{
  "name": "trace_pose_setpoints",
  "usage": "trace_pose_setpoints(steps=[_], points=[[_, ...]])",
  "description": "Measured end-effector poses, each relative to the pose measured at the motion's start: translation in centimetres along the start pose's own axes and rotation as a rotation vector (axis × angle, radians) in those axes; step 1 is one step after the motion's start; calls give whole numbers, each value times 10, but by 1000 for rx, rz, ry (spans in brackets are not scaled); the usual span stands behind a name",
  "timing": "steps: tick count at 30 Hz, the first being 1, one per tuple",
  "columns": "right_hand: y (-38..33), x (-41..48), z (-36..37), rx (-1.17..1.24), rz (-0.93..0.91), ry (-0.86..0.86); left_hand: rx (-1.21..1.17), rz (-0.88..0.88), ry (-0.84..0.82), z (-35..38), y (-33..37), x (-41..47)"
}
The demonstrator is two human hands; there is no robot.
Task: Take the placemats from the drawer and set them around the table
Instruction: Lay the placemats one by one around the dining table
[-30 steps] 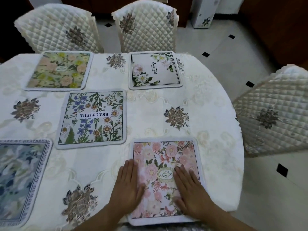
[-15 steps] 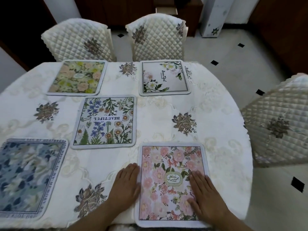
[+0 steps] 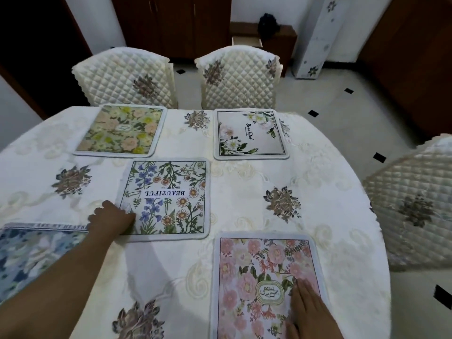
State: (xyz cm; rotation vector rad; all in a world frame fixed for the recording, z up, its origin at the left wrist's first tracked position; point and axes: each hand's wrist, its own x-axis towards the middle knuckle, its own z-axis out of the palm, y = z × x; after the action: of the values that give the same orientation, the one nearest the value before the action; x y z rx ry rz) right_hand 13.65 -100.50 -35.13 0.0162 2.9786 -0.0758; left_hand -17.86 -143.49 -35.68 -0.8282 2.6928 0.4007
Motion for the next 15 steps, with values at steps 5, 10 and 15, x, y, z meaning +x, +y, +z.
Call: trace_pose_setpoints(steps=[5,10,15], points=[[0,13,-12,-120,-80,105,-181,-12,-57,2,3,25],[-6,19,-19,-172,-61,55,-320,58,-91,-10,10,16],[-8,24,-25,-53,48,-84,-635,166,-56,-42,31,-37]])
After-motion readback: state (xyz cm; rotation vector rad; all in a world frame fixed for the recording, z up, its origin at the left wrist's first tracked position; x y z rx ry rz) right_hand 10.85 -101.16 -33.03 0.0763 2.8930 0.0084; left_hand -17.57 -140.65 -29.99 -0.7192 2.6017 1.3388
